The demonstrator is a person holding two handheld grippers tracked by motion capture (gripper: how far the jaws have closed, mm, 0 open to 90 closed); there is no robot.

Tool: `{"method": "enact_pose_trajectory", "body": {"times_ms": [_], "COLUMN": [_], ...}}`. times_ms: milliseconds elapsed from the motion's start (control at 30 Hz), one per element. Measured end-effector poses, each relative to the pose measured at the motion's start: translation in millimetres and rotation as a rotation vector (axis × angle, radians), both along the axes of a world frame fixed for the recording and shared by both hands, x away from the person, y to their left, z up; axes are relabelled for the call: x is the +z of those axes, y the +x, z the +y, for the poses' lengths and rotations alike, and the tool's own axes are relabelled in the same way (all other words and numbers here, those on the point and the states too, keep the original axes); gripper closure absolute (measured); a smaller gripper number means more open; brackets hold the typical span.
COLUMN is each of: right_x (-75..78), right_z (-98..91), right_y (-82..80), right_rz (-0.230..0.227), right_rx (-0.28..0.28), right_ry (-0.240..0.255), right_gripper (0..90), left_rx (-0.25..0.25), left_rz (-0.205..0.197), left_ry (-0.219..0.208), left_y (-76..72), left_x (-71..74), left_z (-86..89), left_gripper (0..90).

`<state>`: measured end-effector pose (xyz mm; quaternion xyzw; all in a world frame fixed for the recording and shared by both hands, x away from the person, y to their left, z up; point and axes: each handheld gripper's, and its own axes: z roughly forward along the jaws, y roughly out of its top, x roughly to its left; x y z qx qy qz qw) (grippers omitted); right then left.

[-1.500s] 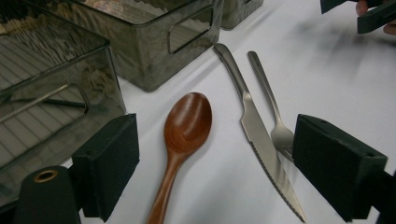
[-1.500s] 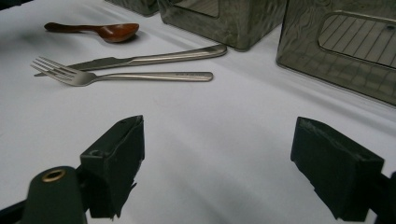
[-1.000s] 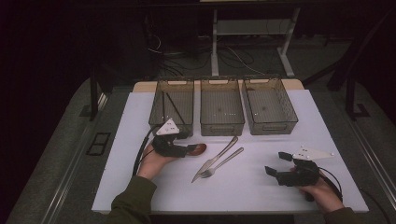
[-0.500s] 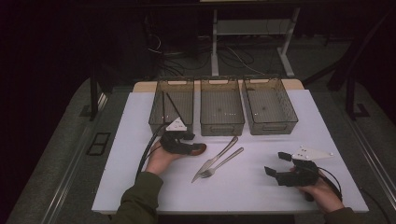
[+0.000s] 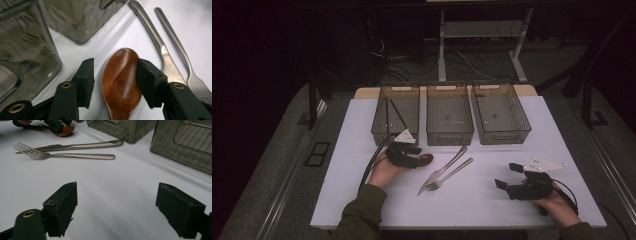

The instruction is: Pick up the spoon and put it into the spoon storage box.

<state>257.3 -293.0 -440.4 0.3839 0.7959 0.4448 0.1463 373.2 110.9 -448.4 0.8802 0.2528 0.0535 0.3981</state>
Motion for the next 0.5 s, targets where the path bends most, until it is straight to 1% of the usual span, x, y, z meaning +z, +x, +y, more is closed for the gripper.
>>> {"method": "enact_pose_trajectory", "body": {"times_ms": [33, 133, 200, 233, 300, 333, 400, 500], "right_x": [-0.1, -0.3, -0.5, -0.6, -0.7, -0.7, -0.6, -0.8], "right_z": [0.2, 0.9, 1.0, 1.0, 0.9, 0.8, 0.7, 1.1], "right_y": [-0.1, -0.3, -0.3, -0.3, -0.2, -0.2, -0.3, -0.5], "right_rz": [0.001, 0.003, 0.002, 0.001, 0.001, 0.001, 0.002, 0.004], "right_rx": [0.000, 0.002, 0.008, 0.009, 0.008, 0.009, 0.011, 0.013], "right_ry": [-0.003, -0.008, -0.011, -0.013, -0.014, -0.014, -0.015, -0.016], "right_gripper": [16.8, 16.7, 16.8, 16.8, 16.7, 16.8, 16.8, 16.7], "left_rx": [0.003, 0.005, -0.008, -0.002, -0.009, -0.017, -0.015, -0.025], "left_rz": [0.004, 0.017, 0.015, 0.024, 0.025, 0.018, 0.026, 0.029], "left_ry": [-0.004, 0.001, 0.013, 0.013, 0.021, 0.021, 0.023, 0.027], "left_y": [-0.4, -1.1, -0.4, -1.3, -1.4, -0.8, -1.8, -2.0], "left_x": [-0.7, -1.5, -1.6, -1.6, -0.9, -0.8, -0.6, -0.2], "left_z": [-0.7, -1.2, -0.8, -1.1, -0.8, -0.8, -1.0, -0.8], "left_gripper": [48.2, 48.3, 48.5, 48.6, 48.9, 49.3, 49.8, 51.9]}}
